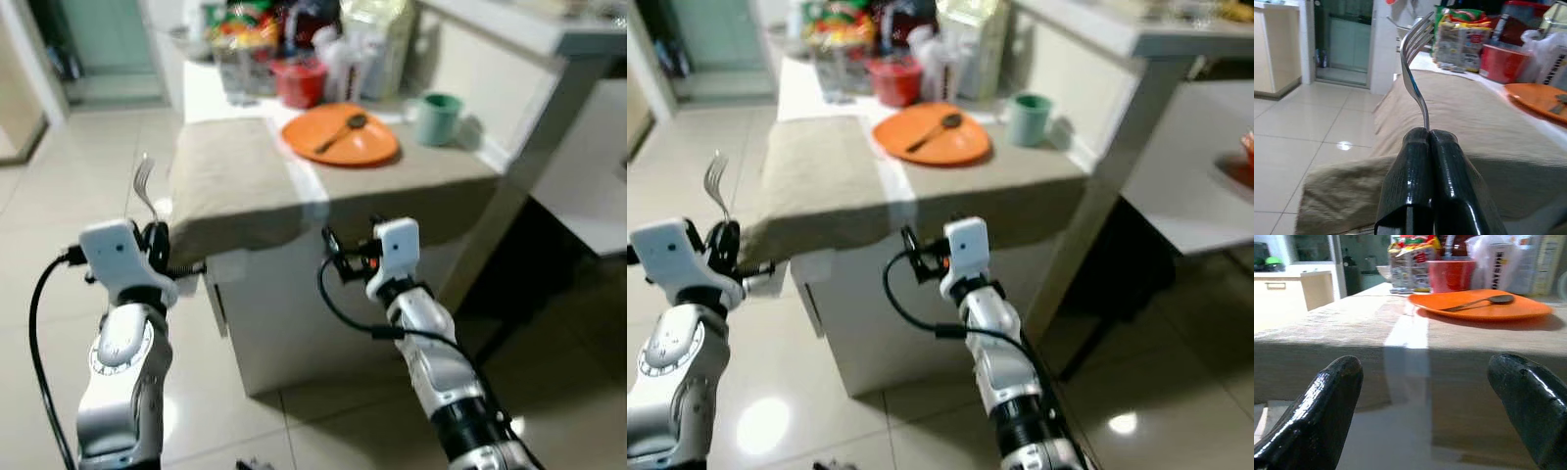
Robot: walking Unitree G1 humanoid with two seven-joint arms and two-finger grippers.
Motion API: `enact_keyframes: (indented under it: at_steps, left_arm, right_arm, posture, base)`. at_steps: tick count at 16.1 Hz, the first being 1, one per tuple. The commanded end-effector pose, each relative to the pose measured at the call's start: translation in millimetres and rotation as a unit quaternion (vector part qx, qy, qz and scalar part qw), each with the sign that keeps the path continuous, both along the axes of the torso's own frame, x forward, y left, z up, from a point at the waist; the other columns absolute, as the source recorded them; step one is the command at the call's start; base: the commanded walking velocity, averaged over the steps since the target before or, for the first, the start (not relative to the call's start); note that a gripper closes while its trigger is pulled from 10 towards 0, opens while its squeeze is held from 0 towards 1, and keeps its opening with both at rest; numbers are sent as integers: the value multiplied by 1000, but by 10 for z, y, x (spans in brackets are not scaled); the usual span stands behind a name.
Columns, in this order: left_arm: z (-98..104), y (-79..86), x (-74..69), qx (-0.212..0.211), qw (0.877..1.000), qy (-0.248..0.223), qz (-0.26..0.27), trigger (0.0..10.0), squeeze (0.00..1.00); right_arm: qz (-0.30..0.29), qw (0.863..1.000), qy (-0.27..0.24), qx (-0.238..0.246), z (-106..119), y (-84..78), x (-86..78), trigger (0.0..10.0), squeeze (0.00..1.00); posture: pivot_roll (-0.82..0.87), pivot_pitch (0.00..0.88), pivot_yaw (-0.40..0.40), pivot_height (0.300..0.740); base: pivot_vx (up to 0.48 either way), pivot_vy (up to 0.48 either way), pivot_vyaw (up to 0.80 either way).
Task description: Setting the table
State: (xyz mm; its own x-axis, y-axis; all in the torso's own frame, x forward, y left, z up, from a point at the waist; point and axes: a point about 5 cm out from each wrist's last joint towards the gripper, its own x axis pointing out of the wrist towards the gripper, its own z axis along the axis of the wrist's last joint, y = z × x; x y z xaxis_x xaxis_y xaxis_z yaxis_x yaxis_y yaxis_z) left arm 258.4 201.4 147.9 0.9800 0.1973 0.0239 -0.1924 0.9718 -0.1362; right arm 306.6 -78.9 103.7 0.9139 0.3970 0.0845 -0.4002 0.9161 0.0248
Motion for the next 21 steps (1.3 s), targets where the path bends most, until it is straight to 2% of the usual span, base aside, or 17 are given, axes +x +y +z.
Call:
enact_keyframes:
  at_steps: [1, 4, 10, 19, 21]
  left_arm:
    - [63, -66, 20, -1, 1000, -13, -7, 0, 114]
    - [47, -125, 18, -3, 1000, -10, -7, 0, 118]
    - [45, -123, 40, 3, 1000, -5, -6, 0, 122]
    - [21, -152, 69, 9, 1000, 5, 4, 0, 118]
    - [10, -166, 87, 12, 1000, 11, 6, 0, 118]
  right_arm:
    - [-9, 1000, 3, 0, 10, -56, 22, 10000, 0]
    - [-7, 1000, 4, -7, 6, -49, 21, 10000, 0]
    - [-3, 1000, 13, -13, -19, -22, 27, 10000, 0]
    - [-3, 1000, 22, -9, -39, -21, 19, 10000, 0]
    - [-3, 1000, 22, -9, -38, -14, 12, 10000, 0]
  posture:
    - [-8, 7, 28, 740]
    - [-10, 7, 28, 740]
    - [-7, 10, 31, 740]
    - [-14, 13, 37, 740]
    - [-17, 12, 40, 740]
  base:
    - [0, -480, 0]
    - [0, -480, 0]
    - [0, -476, 698]
    - [0, -452, 0]
    - [272, -394, 0]
